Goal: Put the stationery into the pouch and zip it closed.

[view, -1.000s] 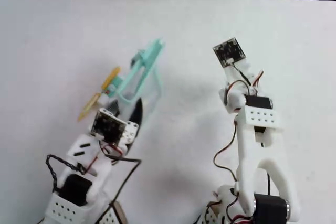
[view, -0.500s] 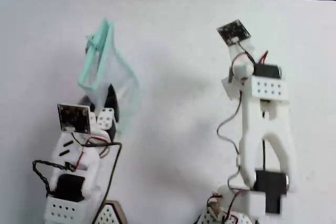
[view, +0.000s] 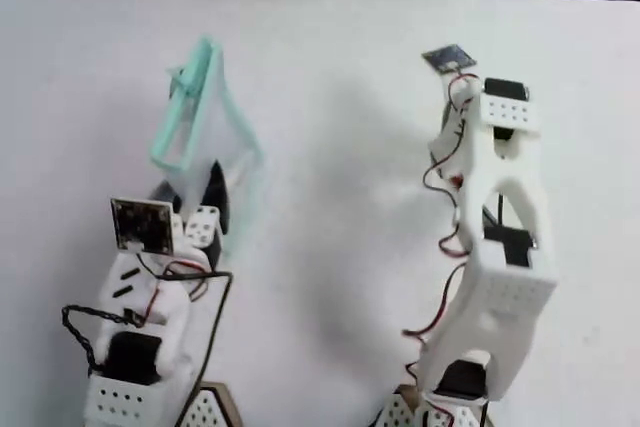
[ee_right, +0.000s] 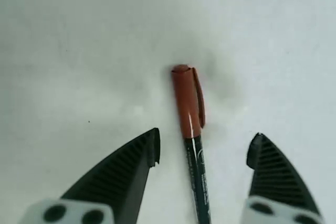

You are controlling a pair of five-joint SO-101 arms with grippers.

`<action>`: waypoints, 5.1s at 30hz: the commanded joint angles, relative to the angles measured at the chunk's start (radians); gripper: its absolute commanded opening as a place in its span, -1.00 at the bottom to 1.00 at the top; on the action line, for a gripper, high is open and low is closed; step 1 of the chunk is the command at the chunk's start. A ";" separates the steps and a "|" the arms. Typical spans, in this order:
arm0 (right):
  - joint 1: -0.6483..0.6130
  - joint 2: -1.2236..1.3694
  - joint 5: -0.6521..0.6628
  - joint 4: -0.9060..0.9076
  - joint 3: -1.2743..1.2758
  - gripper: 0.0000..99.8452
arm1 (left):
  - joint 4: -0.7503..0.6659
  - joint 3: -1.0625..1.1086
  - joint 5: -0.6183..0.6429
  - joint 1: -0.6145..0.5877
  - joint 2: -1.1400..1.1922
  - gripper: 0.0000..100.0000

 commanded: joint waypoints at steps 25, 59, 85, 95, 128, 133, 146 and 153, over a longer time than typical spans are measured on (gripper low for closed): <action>-0.048 -0.094 0.058 0.268 -0.284 -0.97 | -0.028 -0.006 0.046 0.005 -0.008 -0.72; -0.969 -1.050 -0.486 -0.189 -0.273 -0.97 | 0.149 -0.074 -0.038 0.189 -0.008 -0.62; -0.943 -1.142 -0.486 -0.392 0.226 -0.97 | 0.147 -0.074 -0.040 0.188 -0.008 -0.62; -0.839 -1.257 -0.483 -0.400 0.388 -0.97 | 0.147 -0.074 -0.040 0.188 -0.008 -0.62; -0.892 -1.106 -0.336 -0.056 0.112 -0.41 | 0.098 -0.055 -0.034 0.130 -0.008 -0.62; -0.816 -1.090 -0.348 -0.035 0.058 -0.58 | 0.098 -0.055 -0.034 0.131 -0.008 -0.62; -0.783 -0.591 -0.660 0.394 -0.493 -0.39 | 0.098 -0.055 -0.034 0.130 -0.008 -0.62; -0.892 -0.607 -0.661 0.392 -0.516 -0.46 | 0.098 -0.054 -0.035 0.134 -0.008 -0.62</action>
